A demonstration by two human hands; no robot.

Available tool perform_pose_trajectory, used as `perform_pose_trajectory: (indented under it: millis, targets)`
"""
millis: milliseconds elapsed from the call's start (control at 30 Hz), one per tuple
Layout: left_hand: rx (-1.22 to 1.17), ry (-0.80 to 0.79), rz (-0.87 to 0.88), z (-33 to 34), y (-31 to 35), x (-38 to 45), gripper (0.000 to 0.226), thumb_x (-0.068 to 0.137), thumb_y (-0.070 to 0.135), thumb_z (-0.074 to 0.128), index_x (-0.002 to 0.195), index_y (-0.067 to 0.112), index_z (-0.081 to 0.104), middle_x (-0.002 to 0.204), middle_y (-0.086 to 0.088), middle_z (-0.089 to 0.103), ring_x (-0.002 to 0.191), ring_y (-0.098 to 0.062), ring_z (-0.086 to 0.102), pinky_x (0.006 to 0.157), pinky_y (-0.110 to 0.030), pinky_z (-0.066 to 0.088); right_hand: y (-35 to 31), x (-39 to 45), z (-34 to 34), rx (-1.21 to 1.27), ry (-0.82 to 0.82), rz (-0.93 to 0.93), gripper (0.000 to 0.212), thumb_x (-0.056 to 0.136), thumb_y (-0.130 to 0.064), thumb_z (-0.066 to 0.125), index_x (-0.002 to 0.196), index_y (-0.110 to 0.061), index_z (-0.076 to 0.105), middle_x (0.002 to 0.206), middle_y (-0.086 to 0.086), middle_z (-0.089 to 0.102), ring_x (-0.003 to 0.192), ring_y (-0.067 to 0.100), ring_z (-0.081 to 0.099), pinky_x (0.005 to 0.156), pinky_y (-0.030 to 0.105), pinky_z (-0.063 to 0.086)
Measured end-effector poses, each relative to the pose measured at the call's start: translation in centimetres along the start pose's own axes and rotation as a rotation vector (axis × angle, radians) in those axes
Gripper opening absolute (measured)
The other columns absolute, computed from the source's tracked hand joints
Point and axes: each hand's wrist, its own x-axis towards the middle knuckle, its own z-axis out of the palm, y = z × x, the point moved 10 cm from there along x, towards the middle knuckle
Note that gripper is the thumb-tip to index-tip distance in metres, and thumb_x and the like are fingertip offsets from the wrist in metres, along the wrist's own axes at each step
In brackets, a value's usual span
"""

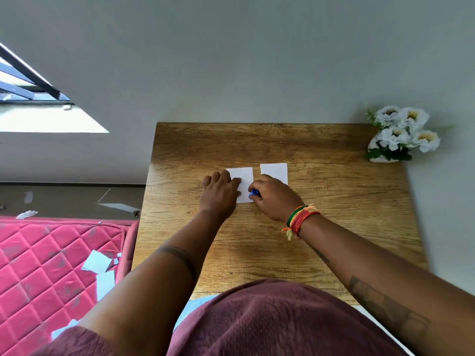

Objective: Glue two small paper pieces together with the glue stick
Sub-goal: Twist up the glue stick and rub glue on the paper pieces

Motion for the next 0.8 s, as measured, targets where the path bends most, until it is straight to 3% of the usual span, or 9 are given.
perform_pose_trajectory:
  millis: [133,300,500,667,800]
  targets:
    - [0.03,0.011,-0.046,-0.5,-0.2,0.0,0.046,0.095,0.052,0.063,0.125,0.017,0.064,0.127,-0.01,0.058,0.116,-0.032,0.052,0.095,-0.044,0.039,1.1,-0.1,-1.3,0.082,0.084,0.084,0.023,0.096,-0.027,0.061,0.116,-0.017,0.069,0.109,0.002,0.06,0.097,0.019,0.059,0.079,0.03,0.046]
    - [0.06,0.016,-0.089,-0.5,-0.5,-0.3,0.052,0.097,0.058,0.056,0.124,0.014,0.062,0.131,-0.008,0.059,0.116,-0.032,0.052,0.095,-0.044,0.039,2.1,0.0,-2.9,0.122,0.168,0.13,0.02,0.095,-0.025,0.063,0.11,-0.015,0.072,0.101,0.0,0.058,0.087,0.02,0.059,0.076,0.036,0.051]
    - [0.039,0.033,-0.089,-0.6,-0.7,-0.5,0.031,0.107,0.039,0.045,0.126,0.016,0.054,0.13,-0.006,0.058,0.116,-0.032,0.051,0.094,-0.043,0.039,0.5,0.3,-1.6,0.095,0.081,0.04,0.024,0.096,-0.026,0.061,0.116,-0.015,0.07,0.105,-0.002,0.058,0.091,0.014,0.054,0.076,0.029,0.042]
    - [0.014,0.011,-0.096,-0.3,-1.1,-0.6,0.031,0.107,0.038,0.045,0.128,0.017,0.052,0.131,-0.005,0.056,0.118,-0.031,0.048,0.096,-0.042,0.038,-1.8,0.1,0.8,0.011,-0.067,-0.106,0.026,0.097,-0.024,0.059,0.12,-0.016,0.069,0.111,0.003,0.06,0.096,0.021,0.06,0.076,0.028,0.041]
    - [-0.002,0.016,-0.1,-0.3,-1.3,-0.8,0.031,0.107,0.039,0.046,0.128,0.018,0.054,0.132,-0.004,0.056,0.12,-0.031,0.048,0.097,-0.042,0.036,-2.0,0.7,0.4,-0.062,-0.046,-0.13,0.024,0.098,-0.024,0.057,0.118,-0.015,0.068,0.109,0.003,0.059,0.097,0.023,0.059,0.076,0.032,0.046]
